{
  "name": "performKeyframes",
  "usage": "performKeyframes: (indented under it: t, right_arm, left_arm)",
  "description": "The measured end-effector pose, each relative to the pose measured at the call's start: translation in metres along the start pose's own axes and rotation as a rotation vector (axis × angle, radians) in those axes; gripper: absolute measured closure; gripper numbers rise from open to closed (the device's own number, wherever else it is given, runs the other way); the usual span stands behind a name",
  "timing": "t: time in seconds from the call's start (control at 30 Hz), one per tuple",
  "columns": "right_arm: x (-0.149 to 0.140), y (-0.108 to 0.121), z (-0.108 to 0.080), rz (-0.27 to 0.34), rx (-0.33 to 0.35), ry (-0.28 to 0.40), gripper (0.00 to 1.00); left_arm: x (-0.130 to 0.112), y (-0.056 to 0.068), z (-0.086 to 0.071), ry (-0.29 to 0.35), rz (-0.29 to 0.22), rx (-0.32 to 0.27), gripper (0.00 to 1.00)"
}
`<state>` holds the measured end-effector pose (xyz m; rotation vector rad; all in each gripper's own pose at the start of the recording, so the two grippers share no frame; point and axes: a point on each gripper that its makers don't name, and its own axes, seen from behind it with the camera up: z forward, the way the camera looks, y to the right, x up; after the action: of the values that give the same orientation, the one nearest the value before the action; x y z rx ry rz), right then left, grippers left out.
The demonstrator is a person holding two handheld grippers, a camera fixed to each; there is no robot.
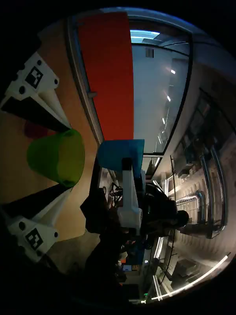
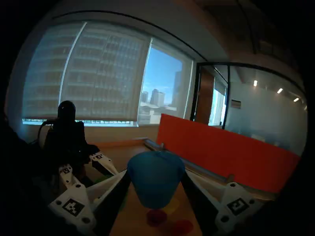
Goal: Pour water
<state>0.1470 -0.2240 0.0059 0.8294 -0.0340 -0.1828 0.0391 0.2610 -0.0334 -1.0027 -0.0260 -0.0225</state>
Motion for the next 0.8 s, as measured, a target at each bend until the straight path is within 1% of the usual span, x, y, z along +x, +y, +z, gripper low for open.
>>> performKeyframes:
  t: [0.1,0.2,0.4,0.57,0.8]
  right_arm:
    - [0.002,0.002,-0.002,0.016,-0.002,0.006,0.11]
    - [0.002,0.003,-0.004,0.019,-0.002,0.001,0.11]
    - [-0.009,0.006,-0.008,0.03,-0.005,-0.023,0.11]
    - [-0.024,0.012,-0.012,0.045,-0.01,-0.053,0.11]
    - [-0.054,0.025,-0.023,0.036,-0.038,-0.103,0.11]
  left_arm:
    - [-0.001,-0.002,-0.001,-0.004,0.002,0.004,0.13]
    - [-0.003,-0.005,-0.003,-0.009,0.005,0.012,0.13]
    - [-0.008,-0.014,-0.007,-0.025,0.003,0.033,0.13]
    - [-0.017,-0.025,-0.014,-0.055,0.006,0.059,0.13]
    - [-0.04,-0.045,-0.025,-0.115,0.008,0.106,0.13]
